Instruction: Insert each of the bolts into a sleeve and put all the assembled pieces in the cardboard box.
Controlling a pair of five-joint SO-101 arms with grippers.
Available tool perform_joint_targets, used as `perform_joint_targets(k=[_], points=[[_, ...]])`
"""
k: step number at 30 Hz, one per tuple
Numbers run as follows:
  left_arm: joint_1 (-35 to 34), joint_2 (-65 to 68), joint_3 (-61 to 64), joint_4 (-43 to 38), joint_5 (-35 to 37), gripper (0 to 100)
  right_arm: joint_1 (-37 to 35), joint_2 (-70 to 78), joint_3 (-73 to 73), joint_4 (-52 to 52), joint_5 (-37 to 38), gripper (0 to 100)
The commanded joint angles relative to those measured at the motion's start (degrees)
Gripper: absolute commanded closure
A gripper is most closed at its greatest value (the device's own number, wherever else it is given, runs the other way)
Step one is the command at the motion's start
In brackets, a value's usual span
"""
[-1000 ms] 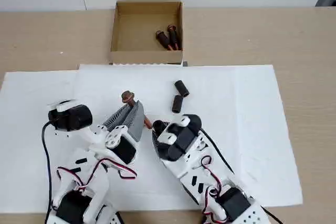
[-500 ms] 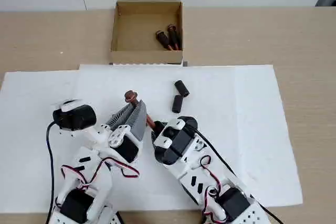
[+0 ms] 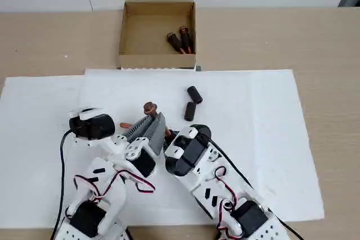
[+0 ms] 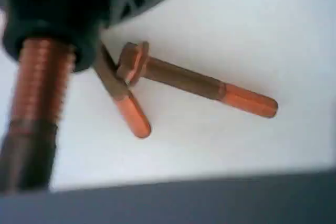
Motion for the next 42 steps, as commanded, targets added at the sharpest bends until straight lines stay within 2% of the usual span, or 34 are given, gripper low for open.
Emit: perform_joint_targets(k=[1,5,10,17,23,25,38,42], points=[[1.8,-0.4,0.0,0.2,-4.1,100,-0.6,-0.6,-3.6,-1.7,3.1,99.5],[6.1,-0.4,0.0,5.8,-11.8,100,-0.6,-0.6,-3.6,-1.7,5.3,99.5],[7.6,-0.4,0.0,9.4,-12.2,100,-0.6,-0.6,-3.6,-1.7,5.0,99.5],[7.3,-0.4,0.0,9.7,-12.0,99,-0.5,-0.6,-3.1,-1.7,4.9,99.5],[1.4,-0.4,0.0,9.7,-14.5,82,-0.5,-0.6,-3.0,-1.7,4.9,99.5],[-0.4,-0.4,-0.2,9.7,-16.0,79,-0.5,-0.6,-2.9,-1.7,4.9,99.5],[-1.8,-0.4,-8.7,9.8,-16.3,80,-0.1,-0.6,-1.1,-1.6,4.8,99.6],[-6.1,-0.4,-9.4,9.5,-16.4,94,0.9,-0.6,-1.4,-1.3,2.0,99.6]])
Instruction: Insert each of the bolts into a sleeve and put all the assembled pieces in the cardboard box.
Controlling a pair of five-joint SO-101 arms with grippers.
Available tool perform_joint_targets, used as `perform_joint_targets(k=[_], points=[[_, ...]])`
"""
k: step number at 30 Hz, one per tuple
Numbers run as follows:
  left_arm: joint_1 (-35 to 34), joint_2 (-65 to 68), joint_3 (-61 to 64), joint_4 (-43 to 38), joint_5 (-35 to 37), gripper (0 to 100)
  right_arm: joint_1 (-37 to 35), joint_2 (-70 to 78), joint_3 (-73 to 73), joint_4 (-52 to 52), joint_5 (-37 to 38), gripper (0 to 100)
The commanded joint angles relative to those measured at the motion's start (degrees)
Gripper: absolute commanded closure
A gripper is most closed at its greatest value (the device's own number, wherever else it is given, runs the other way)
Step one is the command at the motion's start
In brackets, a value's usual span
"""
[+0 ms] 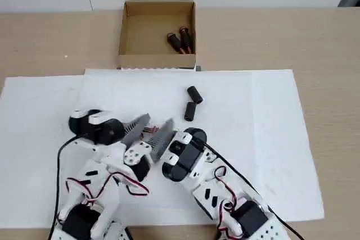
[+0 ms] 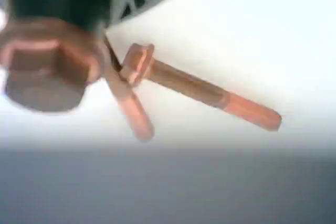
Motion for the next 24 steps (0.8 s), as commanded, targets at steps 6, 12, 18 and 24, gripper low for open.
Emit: perform_joint_targets(k=[6,12,18,24], points=[[-11.4,-0.4,-1.5,0.2,-12.4,100,6.5,-0.2,-1.4,-1.2,-7.0,99.6],[-18.0,-0.4,7.1,0.0,-20.2,99,10.4,-0.1,-3.5,4.9,-13.0,99.6],[-19.3,-0.4,12.4,0.1,-21.9,99,13.1,5.3,-16.0,15.5,-14.6,99.6],[-19.3,-0.4,13.6,0.2,-22.1,99,14.4,25.6,-30.9,16.7,-14.9,99.6]])
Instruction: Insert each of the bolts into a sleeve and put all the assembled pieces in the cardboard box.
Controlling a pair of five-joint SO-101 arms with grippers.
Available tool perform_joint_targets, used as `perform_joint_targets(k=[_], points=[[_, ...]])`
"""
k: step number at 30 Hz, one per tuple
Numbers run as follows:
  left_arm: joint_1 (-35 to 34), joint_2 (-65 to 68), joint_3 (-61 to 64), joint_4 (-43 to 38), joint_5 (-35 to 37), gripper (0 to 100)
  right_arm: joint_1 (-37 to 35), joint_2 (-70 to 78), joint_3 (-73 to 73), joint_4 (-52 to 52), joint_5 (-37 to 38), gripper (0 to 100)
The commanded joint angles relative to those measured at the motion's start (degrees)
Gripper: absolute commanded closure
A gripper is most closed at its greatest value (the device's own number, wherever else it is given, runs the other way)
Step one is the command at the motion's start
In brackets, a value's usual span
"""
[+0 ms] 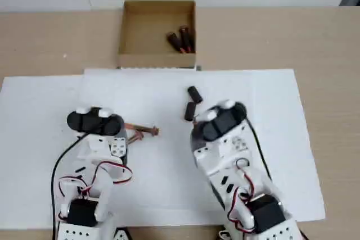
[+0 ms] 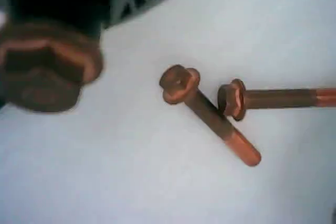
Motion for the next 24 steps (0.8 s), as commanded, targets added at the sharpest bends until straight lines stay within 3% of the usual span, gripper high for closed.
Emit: perform_joint_targets(k=[1,20,24], points=[[-0.5,-0.4,0.6,0.2,-0.4,99,0.7,13.0,-12.2,-0.7,-0.6,99.6],[-0.5,-0.4,0.7,3.9,-0.4,99,5.9,78.2,-71.5,-8.0,-2.5,99.5],[-0.6,-0.4,0.7,3.9,-0.4,99,6.1,91.8,-84.7,-8.0,1.8,99.5]])
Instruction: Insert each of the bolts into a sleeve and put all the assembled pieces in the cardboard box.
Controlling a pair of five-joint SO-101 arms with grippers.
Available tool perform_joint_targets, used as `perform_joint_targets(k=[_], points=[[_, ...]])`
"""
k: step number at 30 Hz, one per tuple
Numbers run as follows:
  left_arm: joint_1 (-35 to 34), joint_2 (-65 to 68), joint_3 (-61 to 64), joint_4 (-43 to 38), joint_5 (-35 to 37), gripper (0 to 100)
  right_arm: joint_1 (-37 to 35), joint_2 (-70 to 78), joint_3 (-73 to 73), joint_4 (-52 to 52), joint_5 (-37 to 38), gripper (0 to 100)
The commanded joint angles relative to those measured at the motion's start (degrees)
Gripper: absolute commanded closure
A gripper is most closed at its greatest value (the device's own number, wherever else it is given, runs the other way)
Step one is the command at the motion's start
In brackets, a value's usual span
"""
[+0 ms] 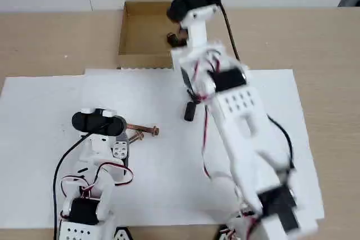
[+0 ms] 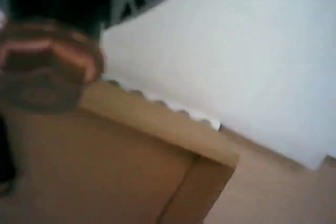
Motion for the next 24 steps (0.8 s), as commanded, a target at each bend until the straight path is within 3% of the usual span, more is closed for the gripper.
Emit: perform_joint_targets(k=[1,13,21,24], points=[[-0.7,-0.4,-0.2,0.3,-0.4,99,0.7,10.7,-15.0,-1.8,5.0,99.5],[-0.9,-0.4,-0.2,0.3,-0.2,99,0.1,44.5,-47.9,-5.8,25.5,99.5],[-0.9,-0.4,-0.2,0.3,-0.1,99,-1.7,58.8,-67.3,-5.2,36.5,99.3],[-0.9,-0.4,-0.2,0.3,-0.1,99,-2.2,61.9,-70.9,-5.1,38.8,93.8]])
